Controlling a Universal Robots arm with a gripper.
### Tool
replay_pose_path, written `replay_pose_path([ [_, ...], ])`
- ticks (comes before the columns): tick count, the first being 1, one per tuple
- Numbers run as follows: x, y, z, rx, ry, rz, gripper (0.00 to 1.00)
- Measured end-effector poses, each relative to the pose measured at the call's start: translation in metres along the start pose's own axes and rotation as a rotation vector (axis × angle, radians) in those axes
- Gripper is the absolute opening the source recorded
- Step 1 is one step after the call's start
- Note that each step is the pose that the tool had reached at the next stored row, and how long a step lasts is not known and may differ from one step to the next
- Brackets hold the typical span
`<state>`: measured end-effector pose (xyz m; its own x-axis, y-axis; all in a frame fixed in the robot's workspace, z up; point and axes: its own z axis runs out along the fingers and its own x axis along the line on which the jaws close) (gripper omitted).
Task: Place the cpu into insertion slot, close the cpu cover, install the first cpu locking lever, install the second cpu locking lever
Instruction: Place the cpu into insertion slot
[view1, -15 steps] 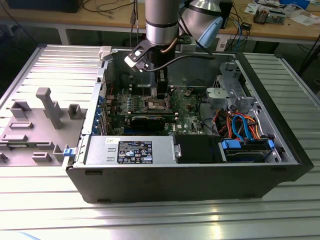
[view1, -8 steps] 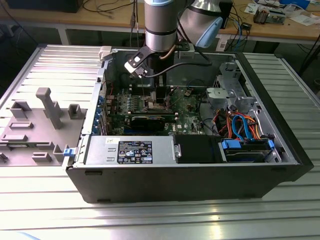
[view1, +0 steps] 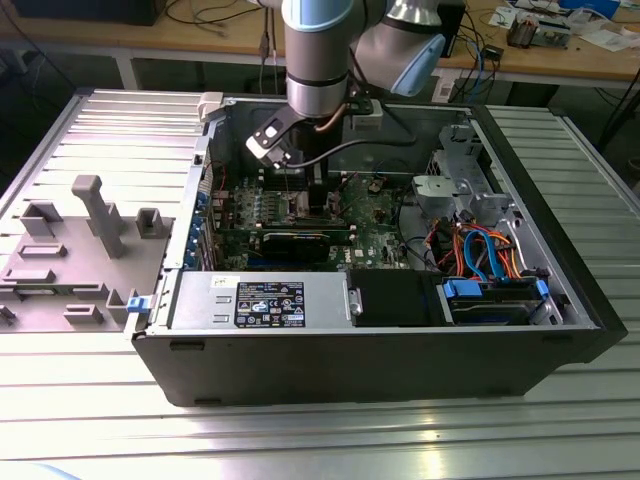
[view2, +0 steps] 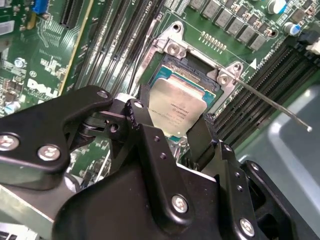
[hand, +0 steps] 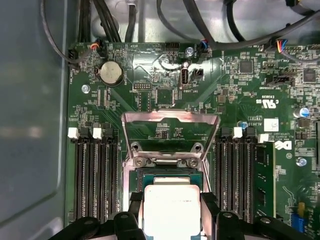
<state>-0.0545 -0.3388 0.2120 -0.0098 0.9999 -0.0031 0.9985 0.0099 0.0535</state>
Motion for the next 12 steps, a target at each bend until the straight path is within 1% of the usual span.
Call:
replay_pose_path([
  [2, 0.0003, -0.0003, 0.0023, 0.0000, 0.0000, 0.000, 0.54],
  [3, 0.0007, -0.0005, 0.0058, 0.0000, 0.0000, 0.000, 0.54],
  [5, 0.0015, -0.0007, 0.0085, 0.0000, 0.0001, 0.000, 0.54],
  [12, 0.0021, -0.0009, 0.0132, 0.0003, -0.0004, 0.000, 0.54],
])
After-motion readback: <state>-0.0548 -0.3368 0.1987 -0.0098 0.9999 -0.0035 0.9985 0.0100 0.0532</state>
